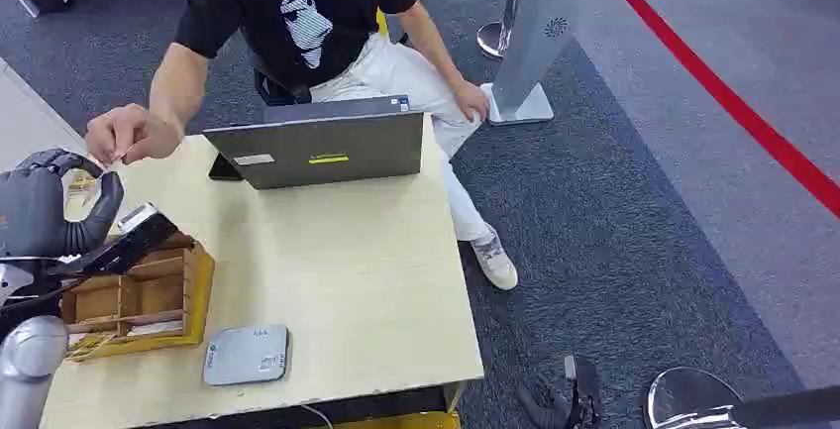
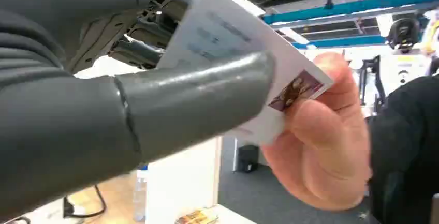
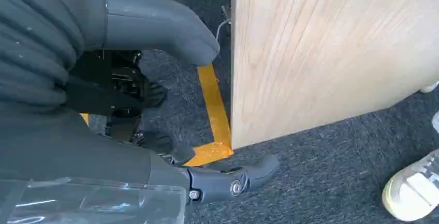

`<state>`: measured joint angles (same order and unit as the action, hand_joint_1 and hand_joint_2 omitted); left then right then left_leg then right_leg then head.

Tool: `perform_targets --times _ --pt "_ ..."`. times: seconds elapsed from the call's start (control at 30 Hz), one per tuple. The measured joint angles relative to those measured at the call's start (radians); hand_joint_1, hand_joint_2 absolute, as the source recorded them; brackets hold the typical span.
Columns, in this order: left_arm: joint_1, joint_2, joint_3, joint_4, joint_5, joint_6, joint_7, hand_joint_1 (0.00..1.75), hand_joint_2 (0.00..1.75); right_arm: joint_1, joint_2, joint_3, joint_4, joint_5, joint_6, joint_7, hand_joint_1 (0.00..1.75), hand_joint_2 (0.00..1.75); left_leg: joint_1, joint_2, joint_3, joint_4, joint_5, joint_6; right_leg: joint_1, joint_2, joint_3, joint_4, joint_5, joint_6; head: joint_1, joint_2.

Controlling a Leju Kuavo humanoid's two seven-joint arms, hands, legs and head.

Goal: Pass the card to the sensor for recognition and then transmit it.

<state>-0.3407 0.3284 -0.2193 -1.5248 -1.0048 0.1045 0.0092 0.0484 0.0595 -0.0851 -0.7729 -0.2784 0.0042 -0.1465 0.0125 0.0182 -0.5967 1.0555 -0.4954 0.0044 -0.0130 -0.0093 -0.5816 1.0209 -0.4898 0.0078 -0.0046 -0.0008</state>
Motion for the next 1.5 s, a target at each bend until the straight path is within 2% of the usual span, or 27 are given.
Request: perform_targets --times 0.1,0.23,0.37,0.47,0.6,0.77,0.9,1.03,1.13,1.27,1.5 --pt "0.004 0.003 0.0 0.0 0.006 0.005 0.0 1.75 1.75 0.0 0.0 0.001 0.0 0.0 0.0 0.003 0.0 1.75 0.0 0.0 0.0 0.0 0.0 0.0 0.0 0.0 0.0 0.0 0.0 0.0 0.0 0.0" --pt "0.02 0.002 0.006 -0.004 0.056 0.048 -0.004 1.75 1.75 0.001 0.0 0.001 0.0 -0.003 -0.005 0.003 0.0 1.75 0.0 0.0 0.0 0.0 0.0 0.0 0.0 0.0 0.0 0.0 0.0 0.0 0.0 0.0" --pt "0.075 -0.008 0.031 -0.044 0.117 0.107 -0.044 1.75 1.75 0.003 0.0 0.001 0.0 -0.008 -0.012 0.003 0.0 1.75 0.0 0.001 0.0 0.0 0.0 0.0 0.0 0.001 0.0 0.0 0.0 0.0 0.0 0.0" --pt "0.15 -0.027 0.055 -0.102 0.158 0.143 -0.087 1.75 1.75 0.008 0.0 0.001 0.0 -0.018 -0.019 0.003 0.0 1.75 0.0 0.001 0.0 0.0 -0.001 0.0 0.0 0.001 0.0 0.0 -0.001 0.0 0.0 0.0" --pt "0.239 -0.05 0.064 -0.161 0.166 0.156 -0.122 1.75 1.75 0.011 0.0 0.001 -0.002 -0.021 -0.025 0.0 0.0 1.75 0.0 0.0 -0.001 0.0 -0.002 0.001 0.0 0.001 0.0 -0.001 -0.001 0.0 0.0 0.0" --pt "0.412 -0.091 0.063 -0.245 0.152 0.165 -0.163 1.75 1.75 0.018 0.0 0.0 -0.006 -0.024 -0.041 -0.004 0.0 1.75 -0.001 0.002 0.0 0.0 -0.003 0.001 0.0 0.001 0.0 -0.001 -0.002 0.001 0.0 0.0" --pt "0.515 -0.123 0.055 -0.268 0.153 0.16 -0.135 1.75 1.75 0.022 0.0 -0.001 -0.023 -0.022 -0.052 0.0 0.0 1.75 -0.001 0.001 0.0 0.0 -0.003 0.001 0.0 0.001 0.0 -0.001 -0.002 0.001 0.0 0.0" --pt "0.575 -0.137 0.037 -0.268 0.158 0.158 -0.12 1.75 1.75 0.025 0.0 -0.008 -0.032 -0.021 -0.057 0.003 0.0 1.75 0.0 0.001 0.0 0.0 -0.003 0.001 0.0 0.0 0.0 -0.001 -0.002 0.001 0.0 0.0" --pt "0.596 -0.142 0.026 -0.266 0.15 0.146 -0.092 1.75 1.75 0.025 0.0 -0.01 -0.036 -0.018 -0.057 0.003 0.0 1.75 0.0 0.001 0.0 0.0 -0.003 0.001 0.0 0.001 0.0 -0.001 -0.002 0.001 0.0 0.0" --pt "0.612 -0.144 0.003 -0.247 0.116 0.115 -0.025 1.75 1.75 0.025 0.0 -0.01 -0.058 -0.012 -0.061 0.025 0.0 1.75 0.0 0.001 0.0 0.0 -0.003 0.001 0.0 0.001 0.0 -0.001 -0.002 0.001 0.0 0.0" --pt "0.62 -0.144 -0.021 -0.176 0.108 0.095 0.024 1.75 1.75 0.023 0.0 -0.01 -0.066 0.004 -0.057 0.031 0.0 1.75 0.0 0.001 0.0 0.0 -0.003 0.001 0.0 0.0 0.0 -0.001 -0.002 0.001 0.0 0.0"
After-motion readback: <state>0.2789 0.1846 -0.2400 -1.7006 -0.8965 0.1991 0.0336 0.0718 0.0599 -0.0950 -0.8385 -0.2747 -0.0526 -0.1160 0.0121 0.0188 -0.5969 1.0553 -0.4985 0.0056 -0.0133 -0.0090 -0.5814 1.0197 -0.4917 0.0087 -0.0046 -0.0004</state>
